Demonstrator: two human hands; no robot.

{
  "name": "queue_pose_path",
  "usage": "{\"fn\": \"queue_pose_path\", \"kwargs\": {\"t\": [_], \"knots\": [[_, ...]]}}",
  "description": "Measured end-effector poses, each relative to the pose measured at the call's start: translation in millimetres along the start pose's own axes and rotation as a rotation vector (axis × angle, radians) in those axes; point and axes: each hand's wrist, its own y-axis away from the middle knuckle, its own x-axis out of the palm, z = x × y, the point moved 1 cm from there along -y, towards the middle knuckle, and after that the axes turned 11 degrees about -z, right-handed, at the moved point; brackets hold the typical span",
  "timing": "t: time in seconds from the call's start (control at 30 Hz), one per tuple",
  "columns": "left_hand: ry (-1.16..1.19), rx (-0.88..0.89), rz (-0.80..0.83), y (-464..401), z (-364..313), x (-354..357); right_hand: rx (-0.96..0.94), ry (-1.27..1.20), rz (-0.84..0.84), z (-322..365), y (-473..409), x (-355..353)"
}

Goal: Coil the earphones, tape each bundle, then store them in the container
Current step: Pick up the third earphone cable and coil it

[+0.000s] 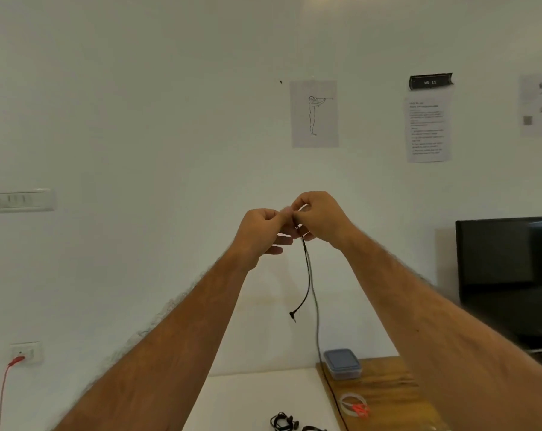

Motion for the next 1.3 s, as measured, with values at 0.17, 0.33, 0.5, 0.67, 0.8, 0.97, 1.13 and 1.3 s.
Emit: {"fn": "queue_pose_path", "kwargs": {"t": [0.17, 0.33, 0.5, 0.67, 0.8, 0.97, 1.13, 1.3], "knots": [[-0.024, 0.067, -0.19, -7.0, 1.1, -5.3, -0.016, -0.168, 0.087, 9.6, -1.7, -8.3], [-0.061, 0.094, -0.178, -10.5, 4.6, -6.3, 0.017, -0.365, 0.204, 15.9, 0.4, -16.9], [0.061, -0.039, 0.021, -2.7, 3.1, -0.3, 0.124, -0.494, 0.245, 9.7, 0.3, -18.0], [0.076, -0.13, 0.069, -0.9, 7.6, 0.4, 0.184, -0.578, 0.31, 0.1, 4.8, -17.9], [0.03, -0.155, 0.099, 3.7, 11.9, 0.8, 0.173, -0.506, 0.326, -7.6, 7.6, -18.7], [-0.029, -0.138, 0.083, 7.1, 22.4, 1.6, 0.119, -0.336, 0.294, -15.1, 10.5, -14.0], [-0.097, -0.099, 0.062, 7.4, 31.1, 2.7, 0.072, -0.198, 0.221, -26.9, 12.2, -6.6], [-0.093, -0.07, 0.051, 7.0, 32.0, 2.5, 0.058, -0.132, 0.238, -35.8, 16.4, -2.8]]}}
